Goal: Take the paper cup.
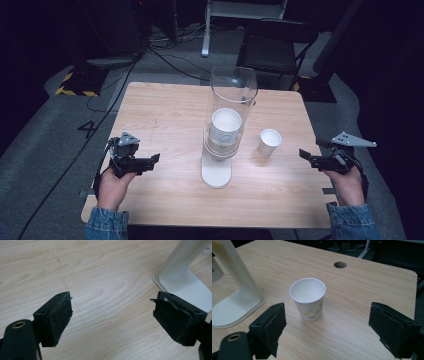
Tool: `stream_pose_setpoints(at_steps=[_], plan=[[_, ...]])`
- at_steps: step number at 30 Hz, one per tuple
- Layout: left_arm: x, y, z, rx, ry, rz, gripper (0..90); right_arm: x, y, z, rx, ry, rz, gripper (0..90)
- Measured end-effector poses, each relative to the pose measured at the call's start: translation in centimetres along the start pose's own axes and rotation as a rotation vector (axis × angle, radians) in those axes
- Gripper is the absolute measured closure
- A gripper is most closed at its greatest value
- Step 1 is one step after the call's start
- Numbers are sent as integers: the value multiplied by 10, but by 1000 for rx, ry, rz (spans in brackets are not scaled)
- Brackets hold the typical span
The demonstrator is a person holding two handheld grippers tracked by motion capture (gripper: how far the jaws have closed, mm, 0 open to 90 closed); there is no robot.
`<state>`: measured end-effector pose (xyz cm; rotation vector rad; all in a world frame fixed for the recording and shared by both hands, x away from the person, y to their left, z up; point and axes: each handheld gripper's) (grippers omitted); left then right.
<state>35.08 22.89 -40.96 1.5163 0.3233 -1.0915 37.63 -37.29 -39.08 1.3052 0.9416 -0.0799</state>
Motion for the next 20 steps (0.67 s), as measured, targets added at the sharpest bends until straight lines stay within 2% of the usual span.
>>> stream_pose_setpoints(at_steps=[4,5,8,9,15,20], plan=[[1,-1,-2,-6,8,-3,155,0,-5,6,14,-9,-9,149],[1,-2,-3,-16,17,-2,155,0,-10,14,34,-25,-16,150],[1,-3,-5,-21,20,-5,155,-1,-13,18,46,-39,-15,150],[2,-3,-6,-34,26,-8,155,0,-16,21,59,-43,-17,150],[3,-5,-11,-65,55,-28,157,6,-17,22,87,-34,-21,150],[3,-6,-13,-78,61,-27,157,10,-16,19,81,-27,-21,150]])
Point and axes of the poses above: each handheld gripper's, and its own axes: x roughly forward along the jaws, y roughly out of its top, z roughly to its right, and after that the axes turned 8 degrees about -z, right-handed
